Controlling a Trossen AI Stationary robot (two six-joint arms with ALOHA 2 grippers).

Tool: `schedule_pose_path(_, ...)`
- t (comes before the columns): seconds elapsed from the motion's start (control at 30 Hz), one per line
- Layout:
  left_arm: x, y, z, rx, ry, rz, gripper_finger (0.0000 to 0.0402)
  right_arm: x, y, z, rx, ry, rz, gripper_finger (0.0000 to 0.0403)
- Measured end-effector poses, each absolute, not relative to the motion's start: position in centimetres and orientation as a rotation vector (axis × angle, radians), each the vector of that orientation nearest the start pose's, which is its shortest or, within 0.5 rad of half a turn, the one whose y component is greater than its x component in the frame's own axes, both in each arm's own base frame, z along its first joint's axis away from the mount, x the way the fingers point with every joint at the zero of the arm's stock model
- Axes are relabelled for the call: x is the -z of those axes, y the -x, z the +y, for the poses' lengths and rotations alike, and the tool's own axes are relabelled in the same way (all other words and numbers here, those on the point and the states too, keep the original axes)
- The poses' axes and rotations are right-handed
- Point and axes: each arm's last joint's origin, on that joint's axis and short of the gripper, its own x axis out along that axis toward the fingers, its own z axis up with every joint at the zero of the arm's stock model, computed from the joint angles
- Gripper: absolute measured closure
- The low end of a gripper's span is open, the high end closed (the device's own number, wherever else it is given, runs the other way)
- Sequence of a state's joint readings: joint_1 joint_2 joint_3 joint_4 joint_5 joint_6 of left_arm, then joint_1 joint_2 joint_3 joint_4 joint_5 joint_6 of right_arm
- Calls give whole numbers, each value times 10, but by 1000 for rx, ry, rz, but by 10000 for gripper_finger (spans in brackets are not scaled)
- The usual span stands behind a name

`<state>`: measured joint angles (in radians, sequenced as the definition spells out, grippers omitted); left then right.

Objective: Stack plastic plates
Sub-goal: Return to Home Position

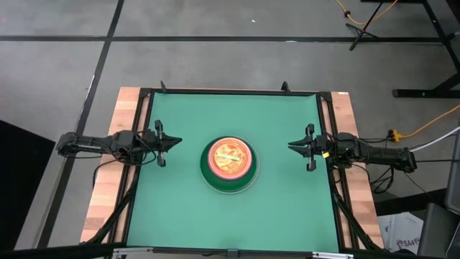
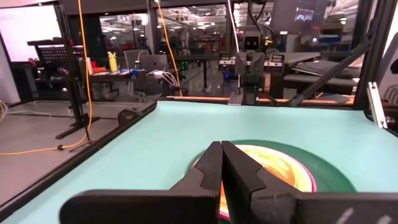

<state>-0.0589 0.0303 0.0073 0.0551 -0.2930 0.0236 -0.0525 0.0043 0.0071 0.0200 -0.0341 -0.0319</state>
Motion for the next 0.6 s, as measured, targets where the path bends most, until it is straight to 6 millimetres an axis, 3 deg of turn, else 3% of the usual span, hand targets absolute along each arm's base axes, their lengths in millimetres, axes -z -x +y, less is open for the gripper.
schedule_pose_path(0.6, -169, -98, 4, -269, -55, -26, 401, -168, -97, -4, 18, 33, -23, 363)
